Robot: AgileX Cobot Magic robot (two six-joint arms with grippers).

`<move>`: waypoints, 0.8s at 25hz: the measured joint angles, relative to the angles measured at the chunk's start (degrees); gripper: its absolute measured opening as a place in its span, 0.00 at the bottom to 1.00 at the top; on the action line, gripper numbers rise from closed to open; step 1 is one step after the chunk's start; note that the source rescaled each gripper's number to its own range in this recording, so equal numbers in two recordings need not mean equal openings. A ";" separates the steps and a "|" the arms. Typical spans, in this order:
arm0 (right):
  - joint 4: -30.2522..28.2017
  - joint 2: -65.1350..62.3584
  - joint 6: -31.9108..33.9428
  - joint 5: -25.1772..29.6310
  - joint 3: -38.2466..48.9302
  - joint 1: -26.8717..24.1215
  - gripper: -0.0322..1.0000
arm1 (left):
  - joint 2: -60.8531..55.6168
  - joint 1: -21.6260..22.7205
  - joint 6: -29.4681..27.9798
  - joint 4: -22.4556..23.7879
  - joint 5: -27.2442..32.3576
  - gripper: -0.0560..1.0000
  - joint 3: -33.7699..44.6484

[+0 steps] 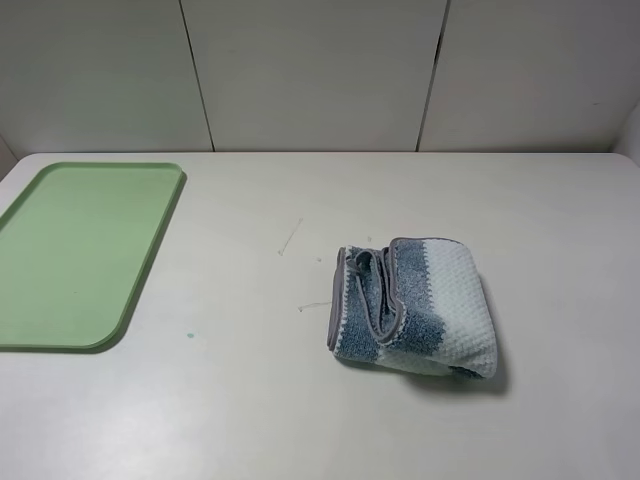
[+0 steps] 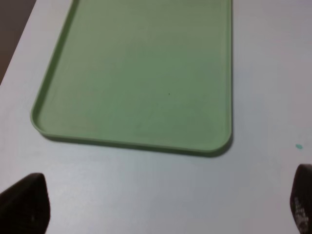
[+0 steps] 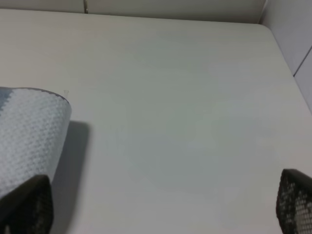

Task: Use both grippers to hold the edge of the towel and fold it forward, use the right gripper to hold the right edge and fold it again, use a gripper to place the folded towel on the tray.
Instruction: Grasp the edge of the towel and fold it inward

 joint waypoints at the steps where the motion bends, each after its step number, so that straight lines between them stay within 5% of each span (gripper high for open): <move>1: -0.05 0.00 0.00 0.00 0.00 0.00 1.00 | 0.00 0.00 0.00 0.00 0.00 0.99 0.00; 20: -0.14 0.00 0.14 0.00 0.00 0.00 1.00 | 0.00 0.00 0.00 0.00 0.00 0.99 0.00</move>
